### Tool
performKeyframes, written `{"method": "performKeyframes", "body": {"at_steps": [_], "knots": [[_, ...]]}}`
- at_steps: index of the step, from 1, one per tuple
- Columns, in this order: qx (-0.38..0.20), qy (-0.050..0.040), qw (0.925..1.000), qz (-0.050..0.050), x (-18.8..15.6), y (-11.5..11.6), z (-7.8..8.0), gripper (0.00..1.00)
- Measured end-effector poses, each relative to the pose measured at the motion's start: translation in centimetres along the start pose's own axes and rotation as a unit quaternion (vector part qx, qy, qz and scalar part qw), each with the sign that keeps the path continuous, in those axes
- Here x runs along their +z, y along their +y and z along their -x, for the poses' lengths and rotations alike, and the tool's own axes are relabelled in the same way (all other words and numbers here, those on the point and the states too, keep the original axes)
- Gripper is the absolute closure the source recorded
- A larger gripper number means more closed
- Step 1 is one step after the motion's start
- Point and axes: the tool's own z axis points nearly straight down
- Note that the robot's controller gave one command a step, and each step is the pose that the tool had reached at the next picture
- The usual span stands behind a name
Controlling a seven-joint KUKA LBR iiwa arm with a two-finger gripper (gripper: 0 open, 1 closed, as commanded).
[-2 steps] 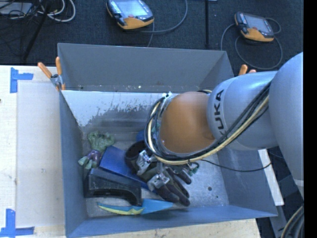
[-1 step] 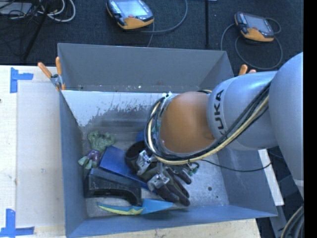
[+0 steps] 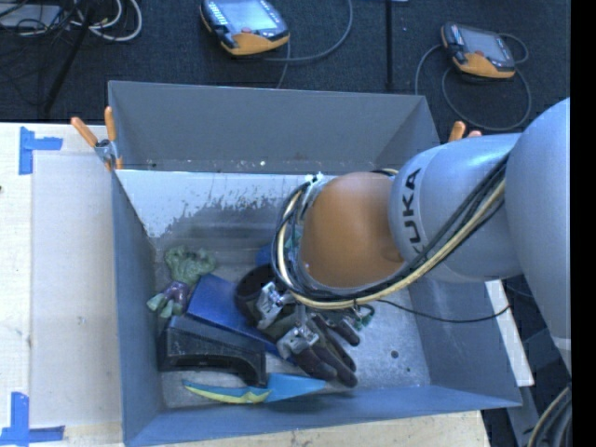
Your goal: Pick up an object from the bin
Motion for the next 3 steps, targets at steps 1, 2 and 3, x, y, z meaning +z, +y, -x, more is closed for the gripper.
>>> {"method": "performKeyframes", "body": {"at_steps": [1, 2, 3], "knots": [[0.0, 0.0, 1.0, 0.0, 0.0, 0.0, 0.0, 1.0], [0.0, 0.0, 1.0, 0.0, 0.01, 0.0, 0.0, 1.0], [0.001, -0.0001, 1.0, 0.0, 0.01, 0.0, 0.0, 1.0]]}}
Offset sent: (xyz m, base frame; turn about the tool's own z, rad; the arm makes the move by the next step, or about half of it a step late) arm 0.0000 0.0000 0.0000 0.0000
